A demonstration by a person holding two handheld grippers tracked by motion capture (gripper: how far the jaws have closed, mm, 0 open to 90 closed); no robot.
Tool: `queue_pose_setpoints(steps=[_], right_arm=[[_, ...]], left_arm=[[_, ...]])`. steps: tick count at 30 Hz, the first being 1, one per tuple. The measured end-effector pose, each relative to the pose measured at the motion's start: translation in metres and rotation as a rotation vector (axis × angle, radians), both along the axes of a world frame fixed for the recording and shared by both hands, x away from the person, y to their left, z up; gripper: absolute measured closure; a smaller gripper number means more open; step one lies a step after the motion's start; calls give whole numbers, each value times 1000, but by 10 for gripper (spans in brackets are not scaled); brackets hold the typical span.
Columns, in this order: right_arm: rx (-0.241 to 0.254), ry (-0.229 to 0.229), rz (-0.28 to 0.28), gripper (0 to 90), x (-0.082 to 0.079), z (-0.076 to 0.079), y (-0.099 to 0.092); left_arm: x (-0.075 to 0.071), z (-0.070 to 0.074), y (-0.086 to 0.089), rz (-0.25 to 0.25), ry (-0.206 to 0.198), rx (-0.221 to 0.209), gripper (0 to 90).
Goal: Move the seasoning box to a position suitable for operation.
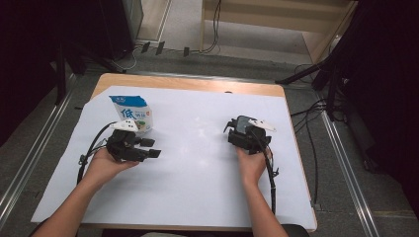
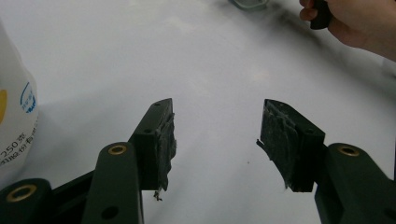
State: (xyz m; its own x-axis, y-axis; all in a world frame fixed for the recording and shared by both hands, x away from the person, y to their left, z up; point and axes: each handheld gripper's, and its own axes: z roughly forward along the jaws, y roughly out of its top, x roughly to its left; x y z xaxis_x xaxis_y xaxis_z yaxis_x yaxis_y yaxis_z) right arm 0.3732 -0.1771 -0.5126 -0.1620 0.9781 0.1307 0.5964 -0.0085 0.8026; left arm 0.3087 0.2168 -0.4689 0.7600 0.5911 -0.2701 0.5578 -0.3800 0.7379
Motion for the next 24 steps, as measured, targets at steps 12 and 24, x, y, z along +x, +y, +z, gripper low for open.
queue_pose_setpoints(steps=[12, 24], right_arm=[[-21, -53, 12, 112, -5, 5, -6], [-33, -88, 38, 154, -10, 8, -7]], left_arm=[[2, -1, 0, 1, 0, 2, 454], [5, -2, -1, 5, 2, -4, 455]])
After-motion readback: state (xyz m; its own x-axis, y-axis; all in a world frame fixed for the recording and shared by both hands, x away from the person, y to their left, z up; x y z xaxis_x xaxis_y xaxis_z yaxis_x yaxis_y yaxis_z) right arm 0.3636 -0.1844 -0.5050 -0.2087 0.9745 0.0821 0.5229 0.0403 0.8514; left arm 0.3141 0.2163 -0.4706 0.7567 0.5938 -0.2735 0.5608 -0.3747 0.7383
